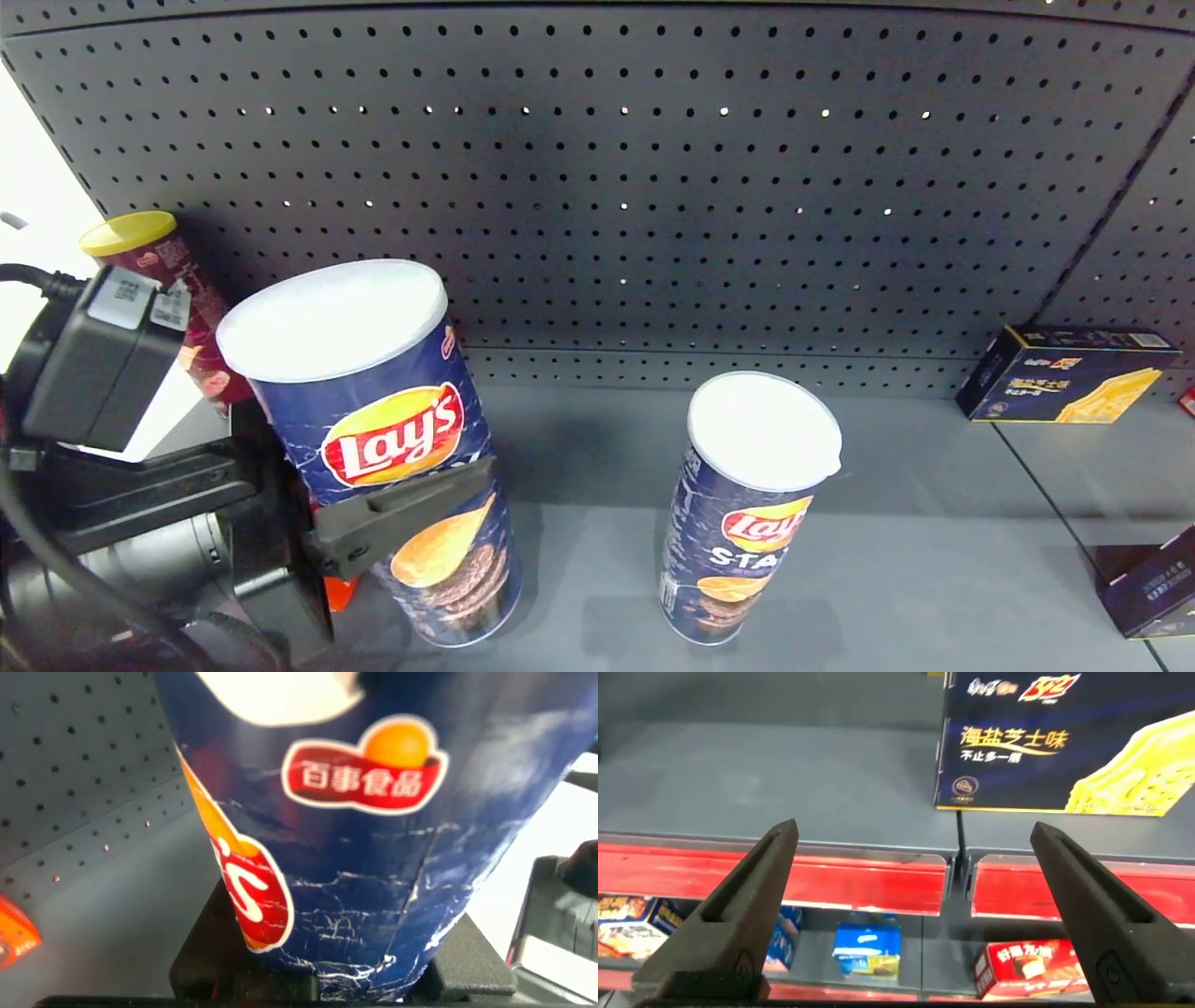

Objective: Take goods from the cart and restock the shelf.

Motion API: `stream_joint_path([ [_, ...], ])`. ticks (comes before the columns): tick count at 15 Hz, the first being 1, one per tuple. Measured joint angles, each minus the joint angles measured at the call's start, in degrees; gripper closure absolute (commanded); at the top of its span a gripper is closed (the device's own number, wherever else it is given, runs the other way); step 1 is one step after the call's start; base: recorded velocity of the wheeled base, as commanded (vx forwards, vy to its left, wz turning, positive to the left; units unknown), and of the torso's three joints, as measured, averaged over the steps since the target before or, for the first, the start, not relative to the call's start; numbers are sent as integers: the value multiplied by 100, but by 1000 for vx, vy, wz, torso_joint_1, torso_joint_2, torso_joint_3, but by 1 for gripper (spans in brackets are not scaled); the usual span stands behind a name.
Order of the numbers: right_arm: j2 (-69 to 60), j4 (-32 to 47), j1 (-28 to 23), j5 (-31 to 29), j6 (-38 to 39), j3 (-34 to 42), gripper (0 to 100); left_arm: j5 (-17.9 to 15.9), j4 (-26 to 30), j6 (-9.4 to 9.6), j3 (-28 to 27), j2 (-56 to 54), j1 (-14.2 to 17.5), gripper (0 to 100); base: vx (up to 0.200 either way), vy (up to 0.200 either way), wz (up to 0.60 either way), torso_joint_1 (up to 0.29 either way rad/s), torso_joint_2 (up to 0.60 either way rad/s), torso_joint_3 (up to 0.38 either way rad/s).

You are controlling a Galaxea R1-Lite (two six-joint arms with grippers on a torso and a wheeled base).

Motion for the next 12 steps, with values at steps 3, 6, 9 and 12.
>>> stream_joint_path([
  [3,-72,-2,0,0,0,0,0,-5,6,-265,-67,54,4,100,0,0,0,0,0,0],
  [6,-90,-2,0,2,0,0,0,-44,16,-308,-235,224,34,100,0,0,0,0,0,0],
  [9,-94,-2,0,2,0,0,0,-152,28,-338,-762,646,122,100,0,0,0,0,0,0],
  [12,-99,-2,2,2,0,0,0,-169,30,-272,-1278,1298,262,100,0,0,0,0,0,0],
])
